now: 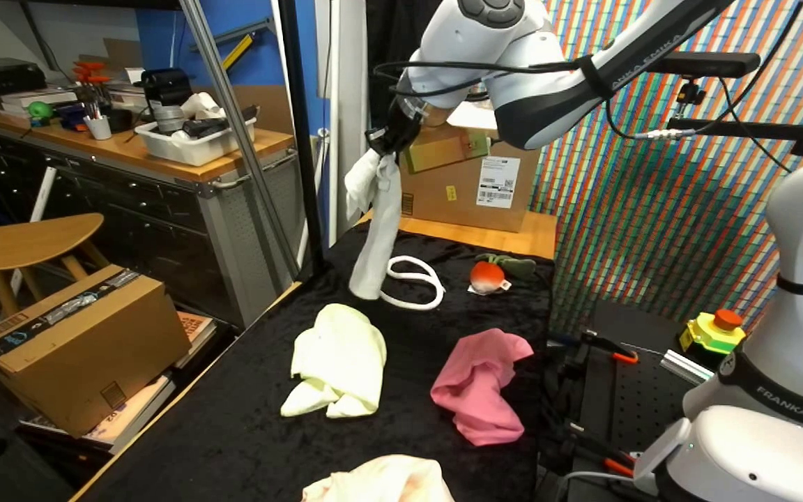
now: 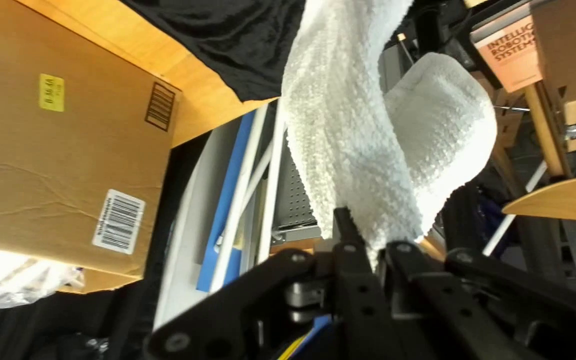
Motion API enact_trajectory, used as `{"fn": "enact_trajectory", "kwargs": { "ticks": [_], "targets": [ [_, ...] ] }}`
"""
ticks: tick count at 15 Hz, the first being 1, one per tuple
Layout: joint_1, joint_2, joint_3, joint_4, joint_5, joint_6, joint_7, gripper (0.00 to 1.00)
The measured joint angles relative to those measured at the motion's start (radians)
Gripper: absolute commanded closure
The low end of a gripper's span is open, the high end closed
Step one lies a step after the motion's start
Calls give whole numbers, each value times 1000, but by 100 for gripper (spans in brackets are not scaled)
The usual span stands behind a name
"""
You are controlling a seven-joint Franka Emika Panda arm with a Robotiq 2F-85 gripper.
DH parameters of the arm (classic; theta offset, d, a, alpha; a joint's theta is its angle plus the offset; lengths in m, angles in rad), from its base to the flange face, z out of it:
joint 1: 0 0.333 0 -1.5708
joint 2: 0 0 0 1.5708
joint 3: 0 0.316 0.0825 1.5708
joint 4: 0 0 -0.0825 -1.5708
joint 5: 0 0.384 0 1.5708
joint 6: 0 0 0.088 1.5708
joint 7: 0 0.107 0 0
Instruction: Pick up all the clothes and plush toy, then put them in one place
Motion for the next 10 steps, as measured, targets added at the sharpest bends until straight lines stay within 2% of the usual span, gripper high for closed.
{"fn": "enact_trajectory", "kwargs": {
  "ticks": [5, 6, 7, 10],
  "targets": [
    [-14, -42, -14, -47, -54, -45, 74, 94],
    [-14, -41, -14, -52, -56, -45, 80, 69],
    [-13, -40, -13, -58, -57, -45, 85, 68],
    [-13, -40, -12, -72, -57, -45, 92, 45]
  ]
}}
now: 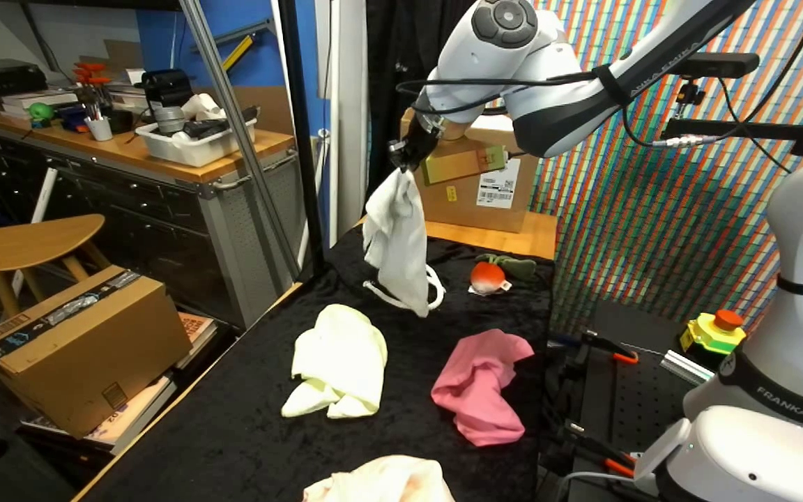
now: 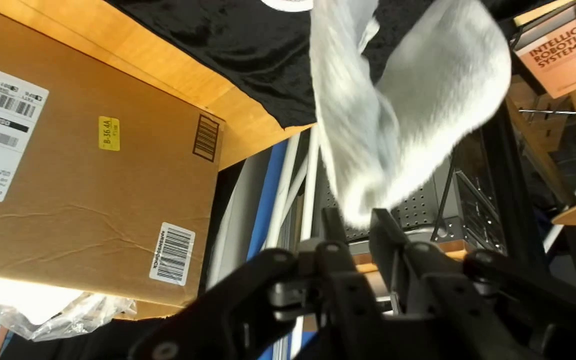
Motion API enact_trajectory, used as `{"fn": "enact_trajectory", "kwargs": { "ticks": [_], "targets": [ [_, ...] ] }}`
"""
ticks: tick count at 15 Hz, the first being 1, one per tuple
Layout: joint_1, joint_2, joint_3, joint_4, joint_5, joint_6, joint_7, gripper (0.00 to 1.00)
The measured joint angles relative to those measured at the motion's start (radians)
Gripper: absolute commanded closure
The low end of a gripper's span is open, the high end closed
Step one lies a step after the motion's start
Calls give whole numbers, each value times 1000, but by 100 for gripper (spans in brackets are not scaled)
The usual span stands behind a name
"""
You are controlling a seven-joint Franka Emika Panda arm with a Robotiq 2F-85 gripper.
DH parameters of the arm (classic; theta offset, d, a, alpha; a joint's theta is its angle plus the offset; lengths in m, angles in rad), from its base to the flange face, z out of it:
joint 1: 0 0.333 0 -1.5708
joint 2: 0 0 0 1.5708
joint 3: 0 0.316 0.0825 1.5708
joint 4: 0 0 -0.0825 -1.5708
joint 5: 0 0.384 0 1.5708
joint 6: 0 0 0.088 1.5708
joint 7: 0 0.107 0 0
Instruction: Pick up all the clothes and plush toy, then put them in one place
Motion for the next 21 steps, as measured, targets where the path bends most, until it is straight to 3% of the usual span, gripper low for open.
{"fn": "enact_trajectory", "kwargs": {
  "ticks": [6, 15, 21],
  "targets": [
    [-8, -9, -6, -68, 0, 1, 7, 1],
    [-74, -89, -79, -320, 0, 17, 6, 0],
    [-118, -14, -199, -381, 59, 229, -69, 0]
  ]
}}
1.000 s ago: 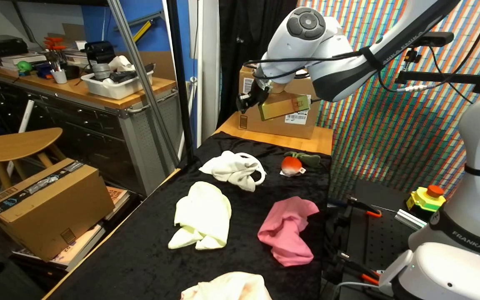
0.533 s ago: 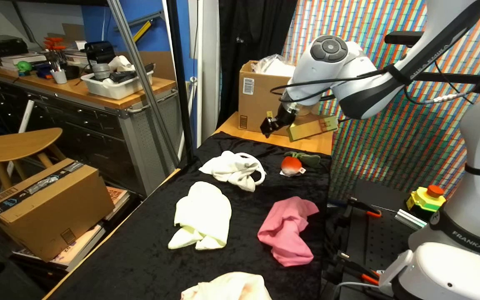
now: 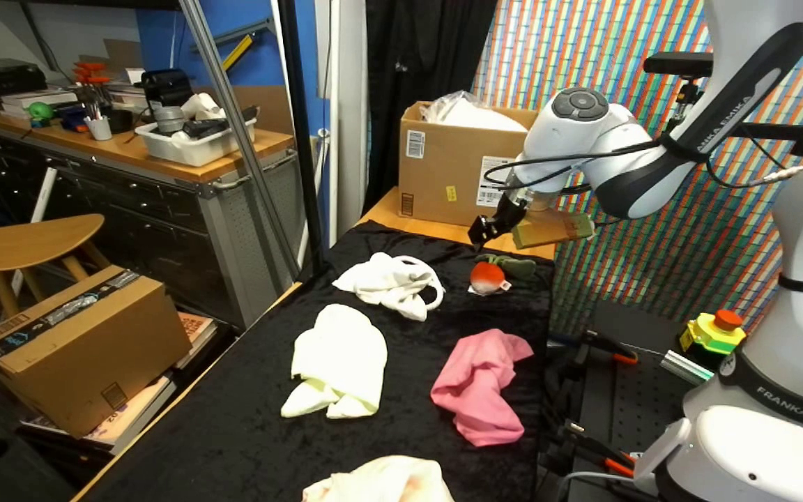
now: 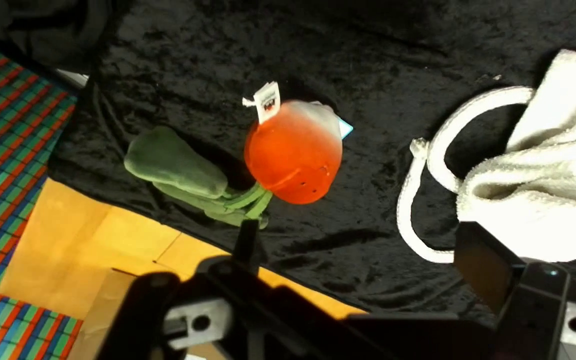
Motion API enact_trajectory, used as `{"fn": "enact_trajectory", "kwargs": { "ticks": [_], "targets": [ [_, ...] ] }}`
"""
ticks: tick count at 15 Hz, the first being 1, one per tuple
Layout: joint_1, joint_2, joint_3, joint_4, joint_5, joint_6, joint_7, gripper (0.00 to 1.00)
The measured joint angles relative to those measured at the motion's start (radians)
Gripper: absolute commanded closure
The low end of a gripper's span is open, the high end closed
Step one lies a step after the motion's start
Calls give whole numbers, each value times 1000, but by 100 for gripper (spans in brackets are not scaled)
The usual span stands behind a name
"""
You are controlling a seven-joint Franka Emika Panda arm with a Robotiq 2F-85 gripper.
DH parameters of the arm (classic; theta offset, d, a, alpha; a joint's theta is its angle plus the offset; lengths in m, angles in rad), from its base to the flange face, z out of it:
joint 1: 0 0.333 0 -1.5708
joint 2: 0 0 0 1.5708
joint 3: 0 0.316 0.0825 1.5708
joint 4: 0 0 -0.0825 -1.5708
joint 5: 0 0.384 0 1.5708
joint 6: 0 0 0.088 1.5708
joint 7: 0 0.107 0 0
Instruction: Pick up all the clothes and plush toy, then put them in one place
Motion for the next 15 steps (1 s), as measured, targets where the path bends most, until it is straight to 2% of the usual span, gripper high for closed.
{"fn": "enact_trajectory", "kwargs": {
  "ticks": [3, 5, 11, 15],
  "targets": [
    [-9, 94, -24, -9, 205, 135, -191, 0],
    [-31, 139, 18, -29, 378, 171, -340, 0],
    [-218, 165, 330, -41, 835, 120, -720, 0],
    [-433, 171, 582, 20, 1088, 21, -955, 0]
  ]
}}
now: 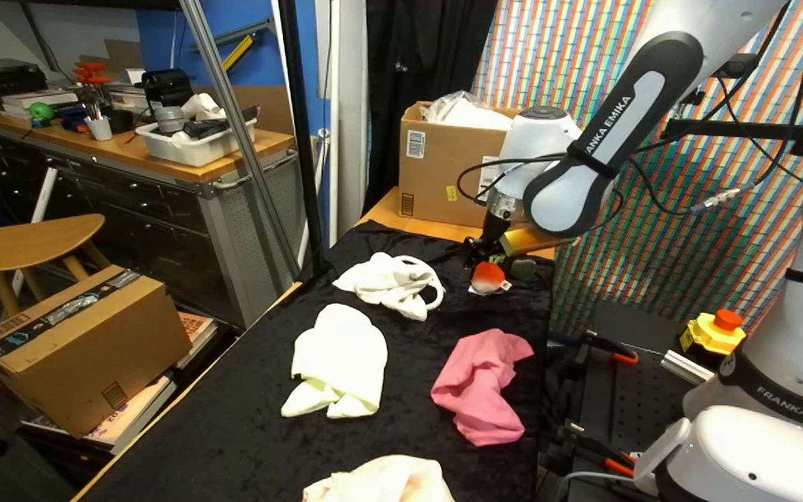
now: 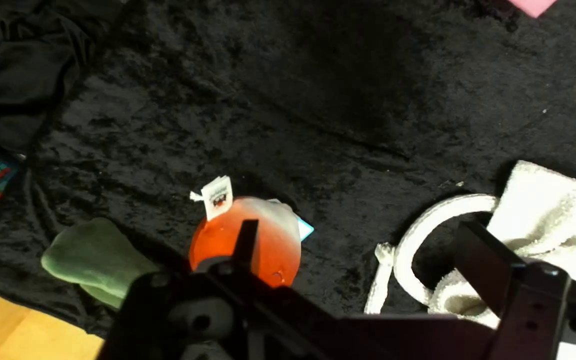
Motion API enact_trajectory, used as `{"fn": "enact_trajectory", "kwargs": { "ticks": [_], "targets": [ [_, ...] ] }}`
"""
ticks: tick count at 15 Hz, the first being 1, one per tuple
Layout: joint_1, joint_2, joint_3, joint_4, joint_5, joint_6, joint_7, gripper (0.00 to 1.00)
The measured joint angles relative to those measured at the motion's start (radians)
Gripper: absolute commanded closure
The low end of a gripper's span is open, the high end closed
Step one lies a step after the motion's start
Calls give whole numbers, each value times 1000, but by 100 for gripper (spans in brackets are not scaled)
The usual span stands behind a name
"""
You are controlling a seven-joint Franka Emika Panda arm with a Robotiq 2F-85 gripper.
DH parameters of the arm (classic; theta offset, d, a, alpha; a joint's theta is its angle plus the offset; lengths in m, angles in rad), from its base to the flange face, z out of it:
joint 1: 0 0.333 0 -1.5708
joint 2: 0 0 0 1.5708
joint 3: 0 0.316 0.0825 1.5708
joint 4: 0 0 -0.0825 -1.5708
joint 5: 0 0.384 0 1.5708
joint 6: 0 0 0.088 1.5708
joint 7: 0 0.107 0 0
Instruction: Pick up all the clothes and plush toy, then put them in one place
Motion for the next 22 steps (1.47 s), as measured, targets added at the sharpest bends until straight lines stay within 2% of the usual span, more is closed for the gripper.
{"fn": "enact_trajectory", "kwargs": {
  "ticks": [3, 7, 22],
  "targets": [
    [-112, 27, 93, 87, 114, -96, -143, 0],
    [-192, 90, 116, 207, 128, -203, -213, 0],
    [-289, 319, 141, 460, 157, -460, -275, 0]
  ]
}}
